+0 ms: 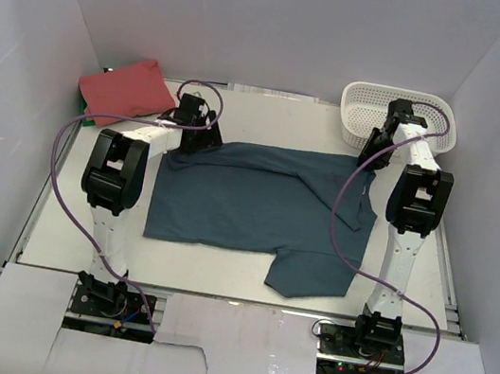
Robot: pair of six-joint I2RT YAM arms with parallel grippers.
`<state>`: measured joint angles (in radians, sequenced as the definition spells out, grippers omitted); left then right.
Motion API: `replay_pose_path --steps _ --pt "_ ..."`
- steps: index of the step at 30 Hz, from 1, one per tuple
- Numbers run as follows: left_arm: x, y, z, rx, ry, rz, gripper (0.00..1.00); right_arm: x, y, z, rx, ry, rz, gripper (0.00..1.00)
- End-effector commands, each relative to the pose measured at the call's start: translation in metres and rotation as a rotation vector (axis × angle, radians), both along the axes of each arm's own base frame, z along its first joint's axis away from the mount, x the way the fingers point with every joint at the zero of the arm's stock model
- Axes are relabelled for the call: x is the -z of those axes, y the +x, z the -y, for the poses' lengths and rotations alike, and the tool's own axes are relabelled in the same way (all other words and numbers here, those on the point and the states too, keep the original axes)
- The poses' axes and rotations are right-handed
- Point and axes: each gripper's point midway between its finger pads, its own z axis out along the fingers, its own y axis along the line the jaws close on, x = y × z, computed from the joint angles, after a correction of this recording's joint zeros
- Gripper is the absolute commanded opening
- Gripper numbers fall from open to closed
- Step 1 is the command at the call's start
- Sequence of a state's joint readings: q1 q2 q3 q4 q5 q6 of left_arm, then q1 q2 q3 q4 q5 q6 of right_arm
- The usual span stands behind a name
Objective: Fold and stack the t-shirts
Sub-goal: Fold the flattened tshirt in 1/3 of the way
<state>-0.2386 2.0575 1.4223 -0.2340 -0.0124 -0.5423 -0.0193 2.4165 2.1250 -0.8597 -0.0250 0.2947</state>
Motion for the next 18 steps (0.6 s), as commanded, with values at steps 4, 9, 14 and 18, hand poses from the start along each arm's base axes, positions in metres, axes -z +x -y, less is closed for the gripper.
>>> replay_pose_path --steps 4,9,14,18 --pt "-0.058 -0.009 0.01 0.045 -0.011 0.014 0.95 -0.074 0.019 0.006 0.008 0.001 0.174 0.39" --pt "-0.105 -0.014 -0.006 0.046 0.066 0.087 0.97 -0.096 -0.013 -0.029 -0.095 0.096 0.191 0.39" --pt "-0.124 -0.029 -0.012 0.089 0.106 0.108 0.98 -0.104 -0.046 -0.082 -0.227 0.122 0.195 0.4" --pt "-0.122 -0.042 -0.022 0.102 0.116 0.08 0.98 -0.093 -0.07 -0.108 -0.3 0.137 0.153 0.4"
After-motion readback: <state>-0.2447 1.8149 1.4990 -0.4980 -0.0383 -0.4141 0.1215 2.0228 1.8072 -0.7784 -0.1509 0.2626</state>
